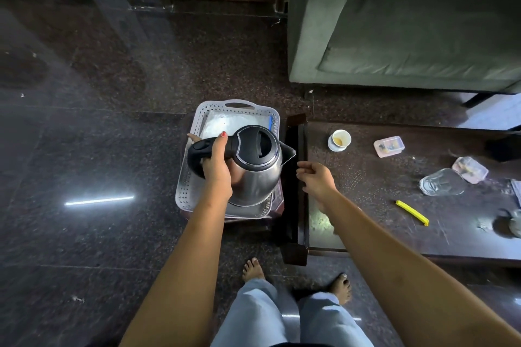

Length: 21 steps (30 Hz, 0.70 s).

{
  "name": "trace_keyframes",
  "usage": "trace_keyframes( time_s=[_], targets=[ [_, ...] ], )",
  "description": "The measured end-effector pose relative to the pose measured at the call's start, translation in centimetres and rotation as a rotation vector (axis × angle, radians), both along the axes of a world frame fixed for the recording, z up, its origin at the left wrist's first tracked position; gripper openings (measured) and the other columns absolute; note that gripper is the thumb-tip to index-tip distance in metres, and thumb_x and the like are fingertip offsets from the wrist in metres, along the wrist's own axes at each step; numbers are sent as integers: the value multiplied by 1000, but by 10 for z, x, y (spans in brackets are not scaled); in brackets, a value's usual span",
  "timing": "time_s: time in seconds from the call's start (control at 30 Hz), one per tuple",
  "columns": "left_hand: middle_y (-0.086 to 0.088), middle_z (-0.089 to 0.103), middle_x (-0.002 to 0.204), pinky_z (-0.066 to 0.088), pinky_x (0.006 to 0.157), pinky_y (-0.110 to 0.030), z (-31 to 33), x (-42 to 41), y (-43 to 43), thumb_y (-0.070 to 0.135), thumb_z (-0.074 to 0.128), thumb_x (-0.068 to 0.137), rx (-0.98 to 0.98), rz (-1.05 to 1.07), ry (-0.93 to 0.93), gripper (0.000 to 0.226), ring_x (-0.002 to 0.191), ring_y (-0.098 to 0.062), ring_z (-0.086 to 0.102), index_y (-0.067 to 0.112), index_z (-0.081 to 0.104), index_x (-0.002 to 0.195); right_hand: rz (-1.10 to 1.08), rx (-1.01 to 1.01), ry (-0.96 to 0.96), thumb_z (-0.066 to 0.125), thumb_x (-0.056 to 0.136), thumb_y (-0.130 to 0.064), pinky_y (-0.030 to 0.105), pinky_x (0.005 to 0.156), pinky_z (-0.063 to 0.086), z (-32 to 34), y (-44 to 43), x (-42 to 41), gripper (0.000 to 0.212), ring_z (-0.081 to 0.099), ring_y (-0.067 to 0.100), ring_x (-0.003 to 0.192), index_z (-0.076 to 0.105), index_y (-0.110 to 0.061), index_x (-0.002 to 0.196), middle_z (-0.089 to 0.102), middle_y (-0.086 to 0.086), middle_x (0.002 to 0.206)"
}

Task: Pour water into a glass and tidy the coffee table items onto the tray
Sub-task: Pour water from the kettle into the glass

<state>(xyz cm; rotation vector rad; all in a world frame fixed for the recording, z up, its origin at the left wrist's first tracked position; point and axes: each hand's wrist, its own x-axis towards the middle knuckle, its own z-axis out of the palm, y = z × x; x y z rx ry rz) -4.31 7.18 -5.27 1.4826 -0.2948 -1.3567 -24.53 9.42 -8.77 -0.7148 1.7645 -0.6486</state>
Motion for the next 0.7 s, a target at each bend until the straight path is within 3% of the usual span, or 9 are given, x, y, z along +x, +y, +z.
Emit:
trace_keyframes(
  time_s=[0.07,0.13,0.17,0.23,0.3,0.37,0.5,0.7],
  targets=[
    [3,69,116,43,107,-39,12,-12,0,55,69,60,-32,-25,-12,64,111,-14,63,30,61,118,-19,-16,-1,57,87,-6,30,79,46,2,5,-12,29,59,14,90,63,-14,114,64,-2,92],
    [2,67,121,43,107,-39,24,-30,2,55,69,61,-56,-82,-49,85,113,-13,61,29,46,138,-43,-29,-6,56,87,-5,29,74,47,6,11,-30,29,58,14,85,64,-13,113,64,-2,91],
    [3,68,120,44,106,-39,29,-40,4,56,69,59,-48,-83,-66,88,112,-12,62,27,46,138,-56,-31,-10,55,87,-4,30,72,46,8,14,-39,28,56,15,81,64,-13,113,63,-2,89],
    [7,73,105,47,102,-38,37,-60,9,57,71,54,-24,-51,-88,72,102,-10,66,24,64,117,-95,-33,-12,54,87,-4,35,74,49,12,20,-59,28,55,17,79,64,-11,112,63,0,89],
    [6,75,99,48,100,-38,47,-87,18,57,70,52,-8,-47,-78,61,98,-11,67,20,70,100,-126,-53,-6,55,87,-4,26,64,51,19,29,-84,26,58,16,73,64,-12,109,64,1,90],
    [4,74,104,47,102,-38,53,-114,27,57,70,50,-7,-58,-63,70,100,-13,67,17,69,107,-128,-81,28,56,88,-6,15,50,45,25,37,-111,25,57,11,69,65,-16,109,64,-1,89],
    [4,65,124,40,109,-38,61,-177,42,59,69,52,-17,-147,-117,97,115,-14,60,21,47,138,-126,-103,52,54,88,-5,21,59,39,32,53,-175,28,53,11,74,64,-14,112,63,0,90],
    [4,61,130,38,110,-40,62,-272,65,63,70,50,27,-185,-90,102,120,-15,56,21,45,139,-212,-118,38,56,88,-11,23,61,42,39,77,-264,25,48,8,61,66,-17,110,59,-4,78]
  ],
)
